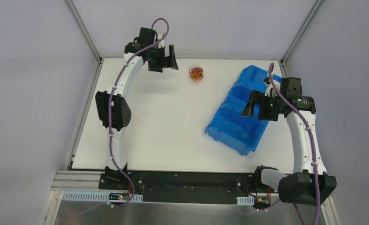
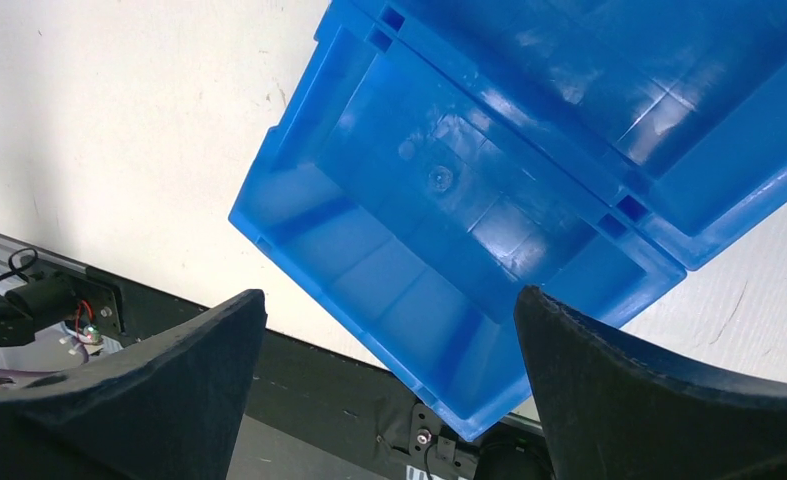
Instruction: Untangle the cables
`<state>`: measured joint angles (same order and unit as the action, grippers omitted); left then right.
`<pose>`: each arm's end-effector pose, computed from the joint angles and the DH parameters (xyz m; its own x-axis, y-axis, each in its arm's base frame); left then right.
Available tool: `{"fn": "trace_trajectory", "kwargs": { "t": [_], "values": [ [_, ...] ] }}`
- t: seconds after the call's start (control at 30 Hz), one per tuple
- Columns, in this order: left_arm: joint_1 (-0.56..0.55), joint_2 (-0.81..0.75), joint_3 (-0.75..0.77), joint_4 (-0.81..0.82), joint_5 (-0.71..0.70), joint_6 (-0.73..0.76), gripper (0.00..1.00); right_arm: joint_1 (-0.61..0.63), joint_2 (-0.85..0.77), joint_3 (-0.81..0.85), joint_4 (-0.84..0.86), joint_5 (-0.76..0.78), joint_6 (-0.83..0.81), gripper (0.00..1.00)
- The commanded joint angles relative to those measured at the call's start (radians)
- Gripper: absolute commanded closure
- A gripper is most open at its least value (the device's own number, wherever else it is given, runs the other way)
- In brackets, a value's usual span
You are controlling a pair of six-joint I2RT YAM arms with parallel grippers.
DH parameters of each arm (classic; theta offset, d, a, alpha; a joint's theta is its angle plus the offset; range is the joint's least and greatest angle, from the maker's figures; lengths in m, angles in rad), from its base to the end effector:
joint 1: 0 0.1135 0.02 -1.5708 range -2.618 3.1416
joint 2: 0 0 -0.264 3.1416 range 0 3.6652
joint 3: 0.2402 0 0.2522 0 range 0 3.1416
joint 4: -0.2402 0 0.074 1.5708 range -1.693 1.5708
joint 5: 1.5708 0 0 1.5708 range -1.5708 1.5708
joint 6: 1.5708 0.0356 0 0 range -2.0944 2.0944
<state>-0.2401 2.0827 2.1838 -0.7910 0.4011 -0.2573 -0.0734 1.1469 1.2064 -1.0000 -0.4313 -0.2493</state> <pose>0.4526 -0.1251 0.3601 -0.7280 -0.0630 -0.6827 0.3373 0.8340 -0.4366 0.2156 -0.0009 0.3427 -0.7366 -0.1706 -0.6545 -0.3723 0.9101 0.1819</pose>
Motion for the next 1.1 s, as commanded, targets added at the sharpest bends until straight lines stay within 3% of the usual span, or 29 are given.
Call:
{"fn": "trace_trajectory", "kwargs": {
  "t": [0.0,0.33,0.6,0.77,0.87,0.9,1.07],
  "values": [
    [-0.049,0.15,0.114,0.109,-0.08,-0.195,0.01,-0.03,0.046,0.058,-0.005,-0.041,0.037,0.01],
    [-0.073,0.423,0.119,0.53,0.1,-0.448,0.01,-0.046,0.152,0.144,-0.023,-0.032,0.021,0.01],
    [-0.097,0.576,0.113,0.865,0.128,-0.593,0.01,-0.046,0.201,0.167,-0.032,-0.028,0.009,0.01],
    [-0.128,0.657,0.171,0.914,0.122,-0.632,0.05,-0.046,0.226,0.177,-0.032,-0.02,0.002,0.01],
    [-0.147,0.675,0.175,0.918,0.1,-0.663,0.16,-0.046,0.24,0.179,-0.011,-0.005,0.007,0.01],
    [-0.149,0.672,0.17,0.917,0.093,-0.669,0.25,-0.046,0.244,0.185,-0.003,0.0,0.011,0.01],
    [-0.131,0.52,0.094,0.838,0.155,-0.567,0.91,-0.045,0.266,0.251,0.003,-0.019,0.022,0.01]
  ]
}}
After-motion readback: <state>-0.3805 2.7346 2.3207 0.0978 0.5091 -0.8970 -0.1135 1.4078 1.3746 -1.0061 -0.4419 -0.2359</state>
